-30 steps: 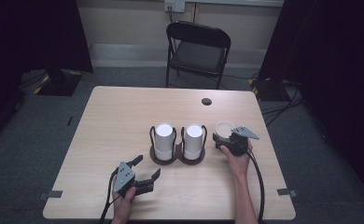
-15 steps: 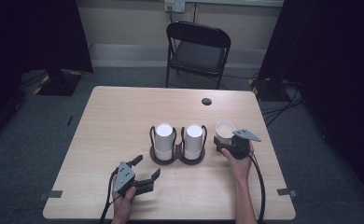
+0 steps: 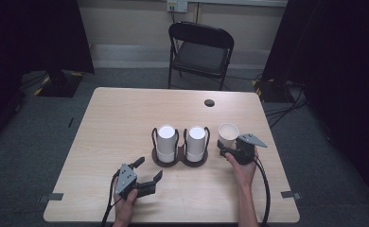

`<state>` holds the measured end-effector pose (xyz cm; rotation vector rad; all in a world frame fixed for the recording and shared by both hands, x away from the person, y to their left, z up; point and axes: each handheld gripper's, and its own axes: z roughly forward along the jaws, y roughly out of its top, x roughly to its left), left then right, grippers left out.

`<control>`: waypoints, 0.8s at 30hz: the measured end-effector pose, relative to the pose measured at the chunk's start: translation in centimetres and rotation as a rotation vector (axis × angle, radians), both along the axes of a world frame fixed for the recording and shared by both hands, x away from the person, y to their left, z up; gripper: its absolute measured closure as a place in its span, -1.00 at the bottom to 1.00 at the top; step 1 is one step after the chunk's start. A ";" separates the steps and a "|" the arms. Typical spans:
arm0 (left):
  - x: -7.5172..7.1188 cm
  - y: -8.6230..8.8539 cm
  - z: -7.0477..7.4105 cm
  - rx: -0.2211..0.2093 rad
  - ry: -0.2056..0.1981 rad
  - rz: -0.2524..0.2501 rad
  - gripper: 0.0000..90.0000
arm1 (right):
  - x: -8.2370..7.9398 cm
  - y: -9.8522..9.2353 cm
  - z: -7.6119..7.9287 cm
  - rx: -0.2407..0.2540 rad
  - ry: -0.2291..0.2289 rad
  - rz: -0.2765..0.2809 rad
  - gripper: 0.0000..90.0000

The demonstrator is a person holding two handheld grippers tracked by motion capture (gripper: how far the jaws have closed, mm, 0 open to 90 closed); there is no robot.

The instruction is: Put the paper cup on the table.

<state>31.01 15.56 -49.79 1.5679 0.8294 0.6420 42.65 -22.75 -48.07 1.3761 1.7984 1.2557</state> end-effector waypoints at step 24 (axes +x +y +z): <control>0.1 -0.1 0.0 0.008 0.014 0.033 -0.65 | -4.7 -0.4 0.8 0.035 -0.109 -0.019 -0.69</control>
